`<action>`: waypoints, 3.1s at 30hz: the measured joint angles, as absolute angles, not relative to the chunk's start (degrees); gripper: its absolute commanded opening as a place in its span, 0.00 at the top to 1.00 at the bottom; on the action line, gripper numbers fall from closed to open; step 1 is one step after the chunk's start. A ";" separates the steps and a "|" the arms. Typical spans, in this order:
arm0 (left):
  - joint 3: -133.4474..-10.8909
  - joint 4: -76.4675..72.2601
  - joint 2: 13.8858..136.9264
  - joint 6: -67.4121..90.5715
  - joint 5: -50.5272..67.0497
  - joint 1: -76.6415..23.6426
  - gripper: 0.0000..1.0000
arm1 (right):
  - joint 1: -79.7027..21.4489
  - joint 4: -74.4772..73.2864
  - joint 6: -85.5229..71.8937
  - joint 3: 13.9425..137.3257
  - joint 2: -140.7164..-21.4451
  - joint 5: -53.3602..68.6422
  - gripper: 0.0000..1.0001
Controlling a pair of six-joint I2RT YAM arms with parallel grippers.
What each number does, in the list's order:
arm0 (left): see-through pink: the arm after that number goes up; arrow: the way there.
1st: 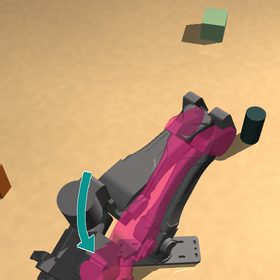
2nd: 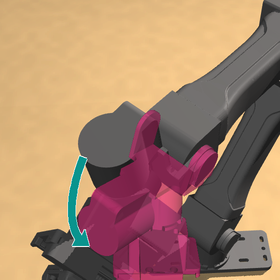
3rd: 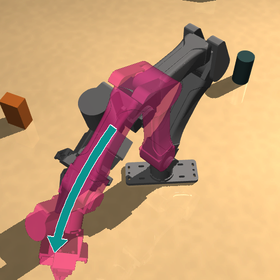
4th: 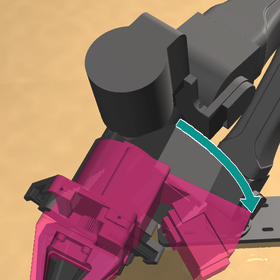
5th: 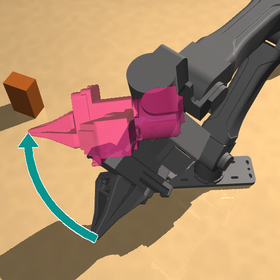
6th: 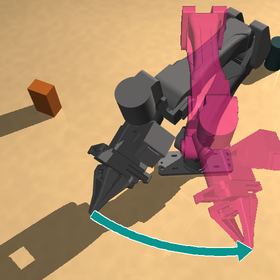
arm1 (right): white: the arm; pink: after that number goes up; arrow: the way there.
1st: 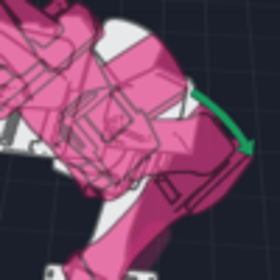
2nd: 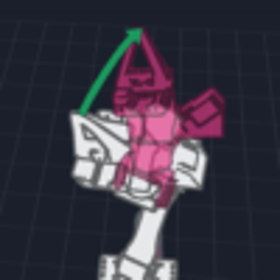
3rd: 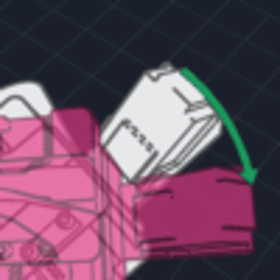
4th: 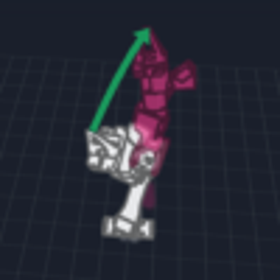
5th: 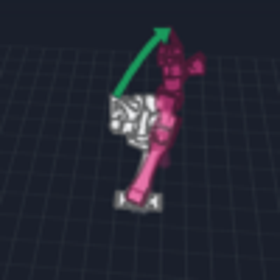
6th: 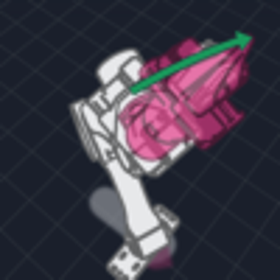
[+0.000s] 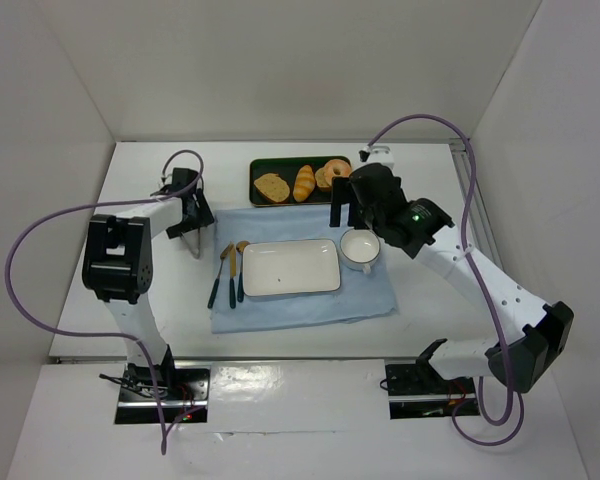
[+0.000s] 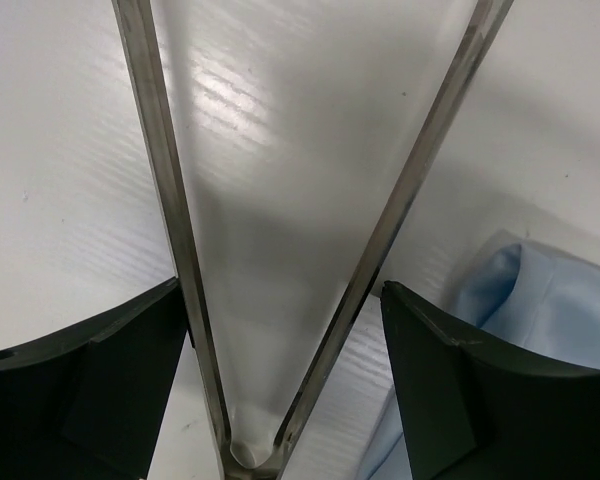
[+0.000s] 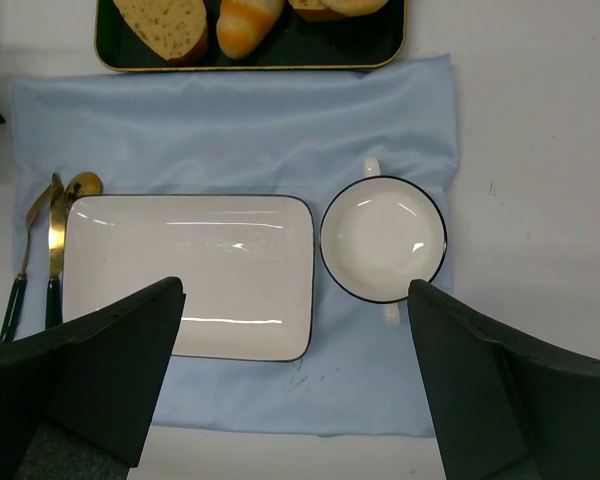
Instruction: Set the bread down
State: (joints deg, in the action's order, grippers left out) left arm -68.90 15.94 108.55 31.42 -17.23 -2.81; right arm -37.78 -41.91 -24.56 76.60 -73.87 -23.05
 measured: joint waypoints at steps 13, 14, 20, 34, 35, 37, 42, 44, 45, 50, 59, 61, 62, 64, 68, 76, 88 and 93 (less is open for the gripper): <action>-72.01 17.87 110.39 28.82 -14.26 -2.37 0.12 | -36.86 -41.36 -24.58 76.60 -74.06 -22.04 0.00; -71.94 17.87 110.39 28.58 -14.20 -2.37 0.12 | -36.80 -41.21 -24.58 76.60 -74.19 -21.91 0.00; -72.82 19.44 110.83 28.03 -14.28 -2.37 0.12 | -36.47 -41.10 -24.62 76.60 -74.91 -21.52 0.00; -77.28 24.69 113.25 28.36 -13.02 -1.56 0.23 | -36.47 -41.06 -25.15 76.60 -74.98 -21.37 0.00; -77.32 24.69 113.27 28.21 -12.84 -1.48 0.26 | -36.47 -41.04 -25.26 76.60 -74.98 -21.37 0.00; -77.41 24.80 113.34 27.68 -12.40 -1.23 0.30 | -36.47 -41.04 -25.52 76.60 -74.98 -21.41 0.00; -77.54 24.99 113.32 26.74 -11.14 -0.54 0.32 | -36.47 -40.99 -25.74 76.47 -74.81 -21.41 0.00; -77.47 25.17 113.01 26.02 -10.52 -0.40 0.32 | -36.47 -40.93 -25.93 76.47 -74.70 -21.41 0.00; -77.30 25.12 112.66 25.76 -10.04 -0.36 0.32 | -36.47 -40.88 -25.98 76.47 -74.67 -21.41 0.00; -75.35 27.86 108.05 25.78 -5.15 -0.05 0.32 | -36.47 -40.64 -26.11 76.36 -74.67 -21.28 0.00; -79.22 28.93 91.44 28.84 1.15 -3.11 0.32 | -36.38 -38.52 -26.11 76.34 -75.02 -19.40 0.00; -81.17 28.93 90.37 29.19 2.74 -4.67 0.32 | -36.21 -37.89 -26.13 76.29 -75.16 -18.87 0.00; -82.00 28.91 90.11 29.54 3.40 -5.65 0.32 | -36.10 -37.47 -26.13 76.14 -75.18 -18.74 0.00; -83.35 29.02 89.97 30.22 5.23 -7.57 0.32 | -35.97 -36.80 -26.11 75.66 -75.20 -18.57 0.00; -85.65 30.26 90.11 30.00 9.52 -11.14 0.32 | -35.97 -35.86 -26.09 74.08 -75.11 -18.33 0.00; -92.20 32.05 94.87 25.50 12.03 -18.79 0.32 | -34.04 -33.63 -26.70 67.44 -70.28 -17.67 0.00; -97.25 38.11 101.16 19.88 3.64 -25.54 0.36 | -29.39 -30.22 -28.49 62.02 -65.25 -15.73 0.00; -99.92 39.29 104.66 18.48 -0.71 -27.03 0.36 | -27.27 -29.54 -28.69 61.60 -64.49 -14.33 0.00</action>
